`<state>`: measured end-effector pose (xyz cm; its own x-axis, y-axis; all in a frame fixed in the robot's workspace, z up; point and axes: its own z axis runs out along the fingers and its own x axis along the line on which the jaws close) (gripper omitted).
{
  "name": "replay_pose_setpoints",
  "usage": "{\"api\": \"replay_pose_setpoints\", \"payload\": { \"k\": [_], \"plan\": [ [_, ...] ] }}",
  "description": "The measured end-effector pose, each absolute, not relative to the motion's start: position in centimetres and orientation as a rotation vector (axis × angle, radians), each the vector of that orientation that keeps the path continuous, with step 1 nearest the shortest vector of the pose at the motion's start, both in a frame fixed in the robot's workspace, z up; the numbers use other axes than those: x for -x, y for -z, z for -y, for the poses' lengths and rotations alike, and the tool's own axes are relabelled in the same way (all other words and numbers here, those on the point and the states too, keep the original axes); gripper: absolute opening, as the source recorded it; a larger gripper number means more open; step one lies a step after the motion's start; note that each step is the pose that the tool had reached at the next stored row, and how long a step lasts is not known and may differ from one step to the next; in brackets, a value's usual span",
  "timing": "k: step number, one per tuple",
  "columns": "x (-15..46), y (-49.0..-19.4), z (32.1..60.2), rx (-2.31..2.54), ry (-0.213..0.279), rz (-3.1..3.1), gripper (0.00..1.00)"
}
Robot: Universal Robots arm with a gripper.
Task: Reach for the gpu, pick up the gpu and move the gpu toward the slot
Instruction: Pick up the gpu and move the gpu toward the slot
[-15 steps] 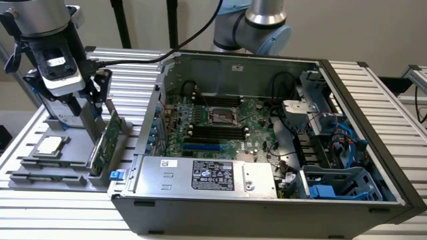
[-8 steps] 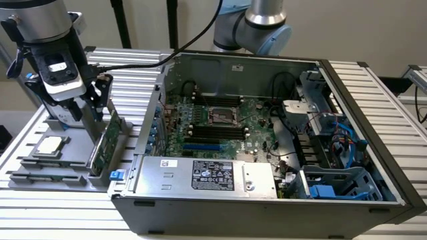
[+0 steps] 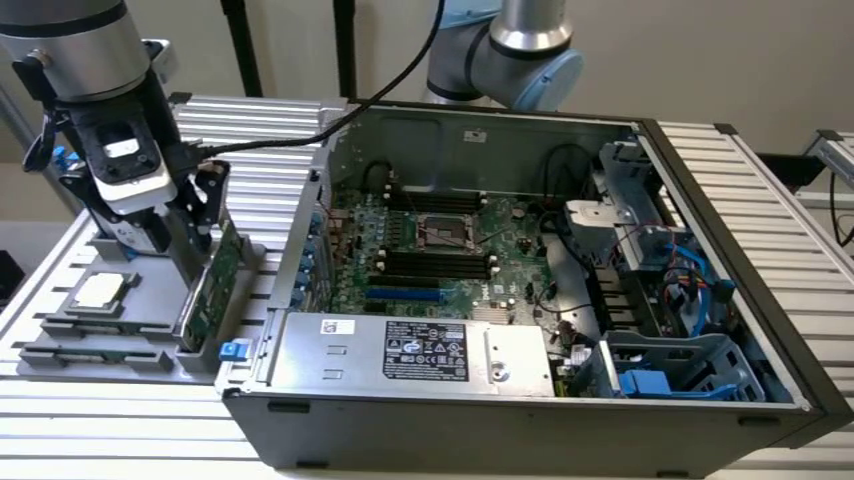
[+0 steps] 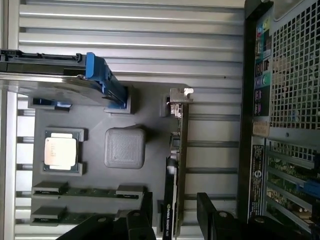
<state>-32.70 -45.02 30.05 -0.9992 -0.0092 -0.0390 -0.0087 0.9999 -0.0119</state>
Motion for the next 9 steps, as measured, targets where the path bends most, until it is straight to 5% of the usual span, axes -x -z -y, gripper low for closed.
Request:
{"api": "replay_pose_setpoints", "payload": {
  "k": [9],
  "plan": [
    [32.7, -28.4, 45.0, -0.017, 0.02, -3.089, 0.48]
  ]
}}
